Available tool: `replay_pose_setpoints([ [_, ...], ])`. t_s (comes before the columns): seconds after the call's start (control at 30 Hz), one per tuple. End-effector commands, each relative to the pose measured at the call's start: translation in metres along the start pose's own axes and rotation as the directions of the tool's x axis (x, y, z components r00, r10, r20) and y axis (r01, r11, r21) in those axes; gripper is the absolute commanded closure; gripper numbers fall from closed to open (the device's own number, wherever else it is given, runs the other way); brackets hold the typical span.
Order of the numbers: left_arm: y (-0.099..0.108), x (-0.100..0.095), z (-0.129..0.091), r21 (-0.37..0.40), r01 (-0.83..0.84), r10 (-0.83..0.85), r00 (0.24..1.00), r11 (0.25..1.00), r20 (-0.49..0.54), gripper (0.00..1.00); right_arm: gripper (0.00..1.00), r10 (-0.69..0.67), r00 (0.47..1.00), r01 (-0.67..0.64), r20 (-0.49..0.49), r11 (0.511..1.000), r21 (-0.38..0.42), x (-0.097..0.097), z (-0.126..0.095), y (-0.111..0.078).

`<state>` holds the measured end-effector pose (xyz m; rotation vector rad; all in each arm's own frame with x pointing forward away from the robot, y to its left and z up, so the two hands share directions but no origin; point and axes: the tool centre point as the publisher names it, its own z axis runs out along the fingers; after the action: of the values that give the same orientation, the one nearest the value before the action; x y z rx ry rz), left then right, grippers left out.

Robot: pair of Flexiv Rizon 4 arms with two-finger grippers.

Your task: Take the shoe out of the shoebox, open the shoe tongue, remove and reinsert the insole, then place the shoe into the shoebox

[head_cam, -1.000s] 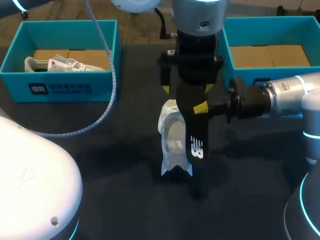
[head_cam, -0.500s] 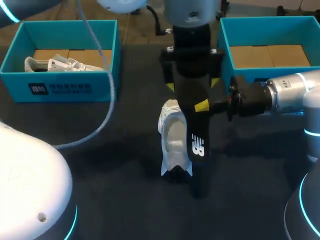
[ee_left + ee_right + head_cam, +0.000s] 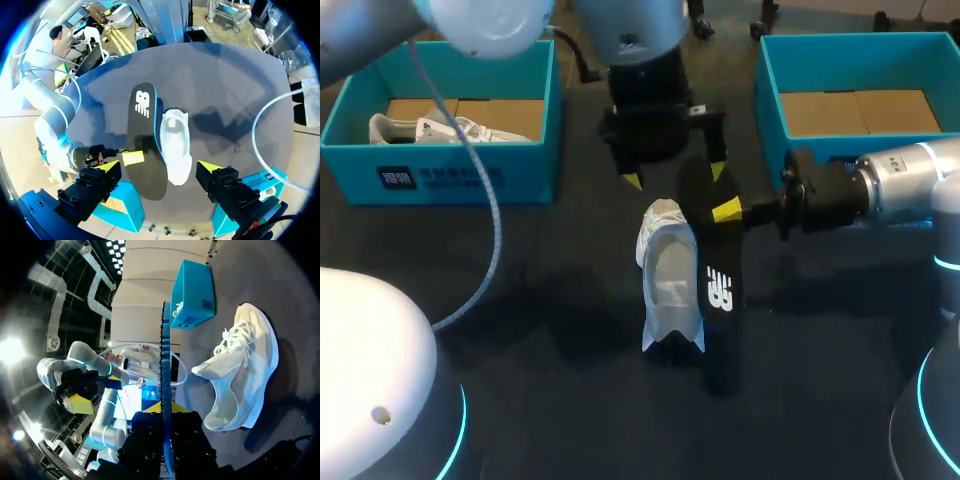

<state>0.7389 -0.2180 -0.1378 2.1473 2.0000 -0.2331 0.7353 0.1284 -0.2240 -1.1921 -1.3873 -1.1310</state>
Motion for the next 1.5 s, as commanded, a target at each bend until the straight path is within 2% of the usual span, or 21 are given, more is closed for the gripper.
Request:
replay_pose_setpoints([
  [0.03,-0.007,0.012,-0.001,-0.029,-0.019,0.026,0.963,0.999,0.267,0.0,1.0,0.005,1.0,-0.005,0.005,1.0,-0.004,0.002,-0.002,-0.003],
  [0.27,-0.007,0.018,-0.004,-0.006,-0.031,0.031,0.93,0.999,0.366,0.0,1.0,0.019,1.0,-0.019,0.002,1.0,-0.012,0.004,-0.004,-0.005],
  [0.37,-0.007,0.019,-0.004,-0.035,-0.018,0.031,0.917,0.999,0.397,0.0,1.0,0.024,1.0,-0.024,0.001,1.0,-0.013,0.005,-0.005,-0.005],
  [0.4,-0.007,0.019,-0.004,-0.067,-0.005,0.031,0.917,0.998,0.398,0.0,1.0,0.026,1.0,-0.026,0.001,1.0,-0.013,0.005,-0.005,-0.005],
  [0.43,-0.008,0.019,-0.004,-0.041,-0.034,0.047,0.922,0.999,0.385,0.0,1.0,0.027,1.0,-0.027,0.002,1.0,-0.014,0.005,-0.005,-0.006],
  [0.97,-0.008,0.019,-0.004,-0.041,-0.034,0.047,0.922,0.999,0.385,0.0,1.0,0.019,1.0,-0.019,-0.006,1.0,-0.007,-0.001,-0.002,-0.004],
  [1.2,-0.01,0.035,0.006,-0.114,-0.06,0.113,0.832,0.992,0.544,0.0,1.0,0.028,1.0,-0.028,-0.007,0.999,-0.019,0.001,-0.001,-0.006],
  [1.43,-0.01,0.041,0.01,-0.178,-0.051,0.154,0.76,0.983,0.631,0.0,1.0,0.032,0.999,-0.032,-0.004,0.999,-0.027,0.002,-0.004,-0.007],
  [1.5,-0.012,0.042,0.011,-0.163,-0.047,0.143,0.75,0.985,0.646,0.0,1.0,0.033,0.999,-0.033,-0.003,0.999,-0.026,0.003,-0.005,-0.007],
])
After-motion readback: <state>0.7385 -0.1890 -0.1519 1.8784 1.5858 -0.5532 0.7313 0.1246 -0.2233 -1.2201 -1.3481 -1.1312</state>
